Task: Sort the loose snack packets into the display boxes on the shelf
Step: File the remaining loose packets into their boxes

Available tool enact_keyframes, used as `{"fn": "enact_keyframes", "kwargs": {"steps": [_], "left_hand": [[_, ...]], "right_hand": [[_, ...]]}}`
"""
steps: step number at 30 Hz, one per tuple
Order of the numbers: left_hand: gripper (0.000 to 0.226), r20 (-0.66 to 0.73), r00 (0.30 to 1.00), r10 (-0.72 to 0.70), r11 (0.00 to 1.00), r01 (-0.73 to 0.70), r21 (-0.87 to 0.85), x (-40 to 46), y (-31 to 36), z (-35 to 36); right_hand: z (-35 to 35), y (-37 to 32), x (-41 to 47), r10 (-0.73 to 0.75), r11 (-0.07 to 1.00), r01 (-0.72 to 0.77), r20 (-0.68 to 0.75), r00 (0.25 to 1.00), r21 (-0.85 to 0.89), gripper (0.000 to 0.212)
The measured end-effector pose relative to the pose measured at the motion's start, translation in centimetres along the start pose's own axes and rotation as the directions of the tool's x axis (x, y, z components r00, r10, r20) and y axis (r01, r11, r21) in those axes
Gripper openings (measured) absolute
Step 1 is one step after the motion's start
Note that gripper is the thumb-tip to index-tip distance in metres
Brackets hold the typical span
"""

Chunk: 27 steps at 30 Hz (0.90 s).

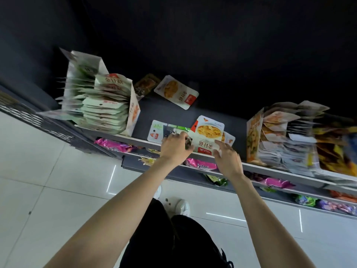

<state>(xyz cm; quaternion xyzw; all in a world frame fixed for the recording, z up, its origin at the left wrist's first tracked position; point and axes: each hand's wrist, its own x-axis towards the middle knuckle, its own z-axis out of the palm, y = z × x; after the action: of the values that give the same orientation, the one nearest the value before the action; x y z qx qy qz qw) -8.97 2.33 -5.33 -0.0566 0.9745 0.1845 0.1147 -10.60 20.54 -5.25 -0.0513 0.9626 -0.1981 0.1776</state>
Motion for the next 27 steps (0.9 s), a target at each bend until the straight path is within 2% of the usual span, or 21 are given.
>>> {"fn": "enact_keyframes", "kwargs": {"steps": [2,5,9,10,12,14,15,17,19,21,24,26,27], "left_hand": [[0.054,0.031,0.998,-0.058,0.994,0.055,0.095,1.1,0.9,1.2],[0.057,0.097,0.984,-0.151,0.988,0.149,0.035,2.6,2.1,2.4],[0.043,0.008,0.97,-0.243,0.918,0.233,-0.32,2.9,2.8,2.3],[0.038,-0.02,0.967,-0.255,0.884,0.224,-0.411,2.8,3.0,1.7],[0.025,-0.094,0.971,-0.221,0.838,0.14,-0.527,2.5,3.3,-0.3],[0.019,-0.226,0.969,-0.095,0.872,-0.028,-0.489,1.9,3.3,-2.7],[0.018,-0.285,0.958,-0.009,0.901,-0.116,-0.419,1.3,3.3,-4.0],[0.017,-0.365,0.911,0.193,0.928,-0.29,-0.233,0.0,3.2,-6.9],[0.013,-0.438,0.826,0.356,0.899,-0.431,-0.082,-1.8,2.8,-9.6],[0.013,-0.528,0.722,0.447,0.858,-0.514,0.024,-3.7,2.0,-11.6],[0.018,-0.658,0.609,0.443,0.834,-0.548,0.055,-5.8,-0.2,-14.6],[0.021,-0.724,0.601,0.339,0.86,-0.51,-0.021,-6.4,-2.7,-16.8],[0.024,-0.736,0.625,0.26,0.893,-0.445,-0.062,-6.3,-4.2,-17.9]], "right_hand": [[0.5,0.4,0.6,-0.004,0.998,0.007,0.052,0.999,-0.063,0.039],[1.1,0.7,1.0,-0.025,0.993,0.025,0.005,1.0,-0.116,0.039],[1.2,0.6,0.9,-0.025,0.995,0.028,0.036,0.999,-0.097,0.044],[1.0,0.6,0.8,-0.047,0.996,0.048,0.01,0.999,-0.075,0.046],[-0.3,0.1,0.6,-0.163,0.987,0.161,-0.153,0.975,-0.028,0.053],[-2.6,-1.1,0.4,-0.314,0.949,0.309,-0.333,0.889,-0.071,0.067],[-3.8,-1.8,0.4,-0.382,0.924,0.363,-0.364,0.849,-0.123,0.073],[-6.5,-3.5,0.3,-0.461,0.887,0.426,-0.322,0.827,-0.177,0.073],[-8.3,-5.4,0.0,-0.519,0.854,0.488,-0.255,0.816,-0.18,0.046],[-9.4,-7.4,-0.5,-0.608,0.794,0.575,-0.262,0.749,-0.198,0.013],[-10.4,-10.9,-1.3,-0.68,0.73,0.657,-0.298,0.67,-0.187,0.018],[-10.7,-12.7,-1.3,-0.653,0.727,0.679,-0.403,0.641,-0.097,0.008],[-10.8,-13.5,-1.1,-0.595,0.752,0.658,-0.461,0.659,-0.03,0.01]]}}
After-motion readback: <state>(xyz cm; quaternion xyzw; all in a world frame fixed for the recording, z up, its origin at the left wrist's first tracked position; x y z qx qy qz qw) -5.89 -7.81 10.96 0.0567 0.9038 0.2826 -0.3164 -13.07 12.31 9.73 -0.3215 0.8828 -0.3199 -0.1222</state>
